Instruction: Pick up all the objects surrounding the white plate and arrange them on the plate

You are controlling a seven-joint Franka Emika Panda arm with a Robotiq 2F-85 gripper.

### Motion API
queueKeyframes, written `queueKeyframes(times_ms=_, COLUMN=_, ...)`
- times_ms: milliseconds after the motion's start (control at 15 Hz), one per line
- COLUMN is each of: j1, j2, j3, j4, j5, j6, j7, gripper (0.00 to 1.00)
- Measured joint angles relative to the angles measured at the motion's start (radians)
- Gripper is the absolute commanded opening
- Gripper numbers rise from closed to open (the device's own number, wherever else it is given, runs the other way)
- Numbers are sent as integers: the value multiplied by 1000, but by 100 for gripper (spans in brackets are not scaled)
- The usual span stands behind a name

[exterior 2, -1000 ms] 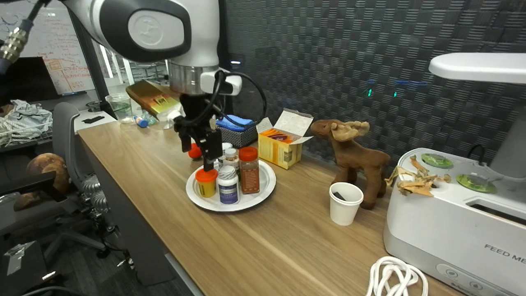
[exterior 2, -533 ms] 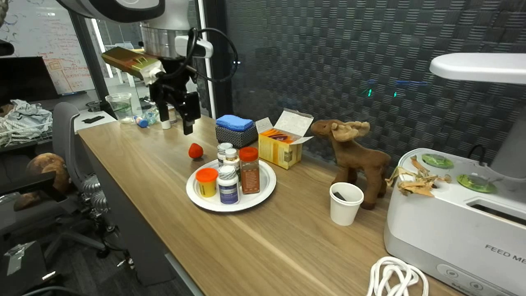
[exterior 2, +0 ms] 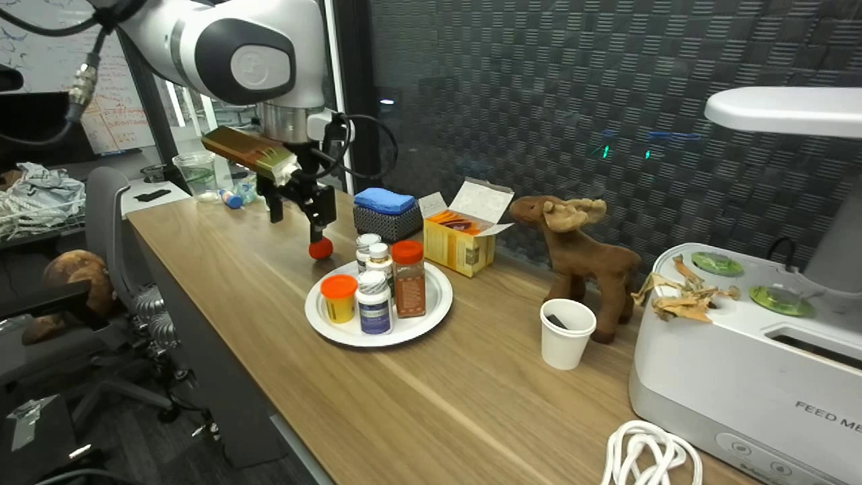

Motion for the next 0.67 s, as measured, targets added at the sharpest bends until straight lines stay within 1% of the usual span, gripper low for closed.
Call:
queueKeyframes(times_ms=267, j1=0, j2=72, j3=14, j4=47, j5=3, j6=7, j7=-38, gripper=100)
queueKeyframes(times_ms=667, j1=-2, j2=132, j3=15, j4=92, j5=2, j6=38, j7=-66, gripper=100)
